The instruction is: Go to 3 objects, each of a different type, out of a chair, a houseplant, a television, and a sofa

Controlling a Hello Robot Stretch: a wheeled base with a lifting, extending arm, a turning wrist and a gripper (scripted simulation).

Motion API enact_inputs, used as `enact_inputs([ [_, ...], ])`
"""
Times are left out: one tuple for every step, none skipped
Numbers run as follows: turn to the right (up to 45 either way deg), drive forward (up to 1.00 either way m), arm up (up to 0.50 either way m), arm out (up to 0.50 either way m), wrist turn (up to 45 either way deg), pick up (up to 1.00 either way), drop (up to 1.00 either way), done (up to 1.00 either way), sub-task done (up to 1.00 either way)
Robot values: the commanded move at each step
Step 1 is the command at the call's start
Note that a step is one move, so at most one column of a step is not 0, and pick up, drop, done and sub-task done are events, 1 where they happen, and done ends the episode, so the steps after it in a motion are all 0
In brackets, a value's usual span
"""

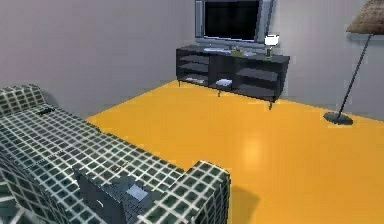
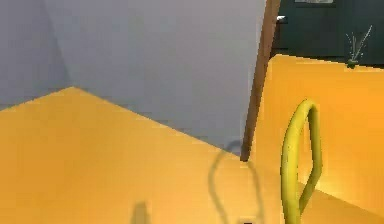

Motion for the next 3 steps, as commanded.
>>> enact_inputs([
  [30.0,0.0,0.0,0.0,0.0,0.0,0.0,0.0,0.0],
  [0.0,1.0,0.0,0.0,0.0,0.0,0.0,0.0,0.0],
  [0.0,1.0,0.0,0.0,0.0,0.0,0.0,0.0,0.0],
])
